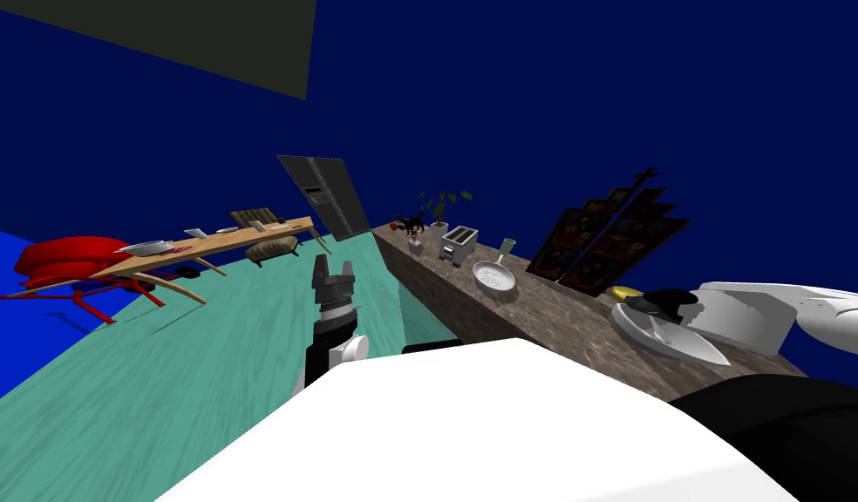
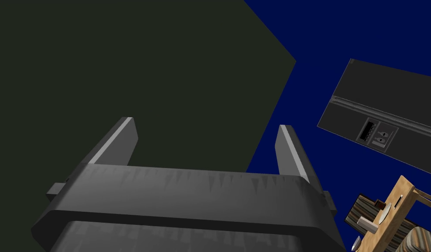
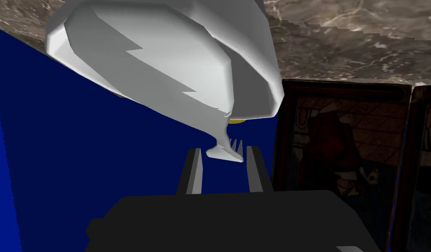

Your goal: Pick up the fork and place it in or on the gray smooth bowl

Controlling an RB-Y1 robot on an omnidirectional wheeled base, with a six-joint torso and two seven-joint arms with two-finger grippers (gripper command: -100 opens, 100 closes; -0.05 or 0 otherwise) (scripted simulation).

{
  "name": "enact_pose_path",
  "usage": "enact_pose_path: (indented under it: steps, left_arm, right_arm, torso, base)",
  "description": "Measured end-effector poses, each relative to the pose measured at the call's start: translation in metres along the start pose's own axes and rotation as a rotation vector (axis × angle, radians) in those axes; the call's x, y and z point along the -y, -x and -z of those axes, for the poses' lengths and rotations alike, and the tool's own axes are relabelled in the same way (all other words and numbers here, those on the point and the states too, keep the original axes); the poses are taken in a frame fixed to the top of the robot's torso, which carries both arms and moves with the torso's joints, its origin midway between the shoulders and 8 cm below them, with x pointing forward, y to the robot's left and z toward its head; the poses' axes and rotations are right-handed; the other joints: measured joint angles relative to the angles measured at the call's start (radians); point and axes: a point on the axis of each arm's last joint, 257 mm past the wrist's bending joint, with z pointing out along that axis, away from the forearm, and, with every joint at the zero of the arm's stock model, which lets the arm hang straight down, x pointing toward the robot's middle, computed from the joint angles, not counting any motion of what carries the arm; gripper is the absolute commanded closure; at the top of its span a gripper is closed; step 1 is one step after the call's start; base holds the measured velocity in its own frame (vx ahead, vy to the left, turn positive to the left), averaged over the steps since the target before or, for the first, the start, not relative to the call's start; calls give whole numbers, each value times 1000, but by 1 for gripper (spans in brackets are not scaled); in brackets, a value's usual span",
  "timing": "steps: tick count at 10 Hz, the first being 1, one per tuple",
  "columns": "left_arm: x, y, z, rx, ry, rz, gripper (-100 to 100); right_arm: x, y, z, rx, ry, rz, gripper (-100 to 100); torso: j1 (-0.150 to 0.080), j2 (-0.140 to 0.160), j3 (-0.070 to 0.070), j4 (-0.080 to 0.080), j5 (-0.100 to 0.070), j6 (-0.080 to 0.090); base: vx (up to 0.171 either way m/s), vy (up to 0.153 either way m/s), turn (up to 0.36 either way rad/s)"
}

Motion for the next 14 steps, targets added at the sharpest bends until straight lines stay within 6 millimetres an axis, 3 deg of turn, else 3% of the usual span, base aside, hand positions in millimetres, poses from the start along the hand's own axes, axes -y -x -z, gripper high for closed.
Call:
enact_pose_path:
  steps: [2,3,7,8,9,14]
  left_arm:
    - [0,0,0,0,0,0,0]
    - [0,0,0,0,0,0,0]
    - [0,0,0,0,0,0,0]
    - [0,0,0,0,0,0,0]
    - [0,0,0,0,0,0,0]
    - [0,0,0,0,0,0,0]
  right_arm:
    - [4,2,0,-9,-10,-22,100]
    - [5,2,1,-9,-11,-24,-100]
    - [5,2,1,-9,-11,-24,-100]
    - [5,2,1,-9,-11,-24,0]
    - [5,2,1,-9,-12,-24,-100]
    - [31,12,6,8,-46,-11,-100]
  torso:
    - [0,-1,-1,0,0,0]
    - [4,-3,-2,-1,0,-1]
    - [9,-5,-3,-1,2,-1]
    - [9,-6,-3,-1,2,-1]
    - [9,-6,-3,-1,2,-1]
    - [10,-4,-2,-1,2,-2]
  base:
    - [-32,-99,13]
    - [-4,-13,-2]
    - [-1,-1,0]
    - [0,0,0]
    - [-53,-5,191]
    - [-39,-7,84]
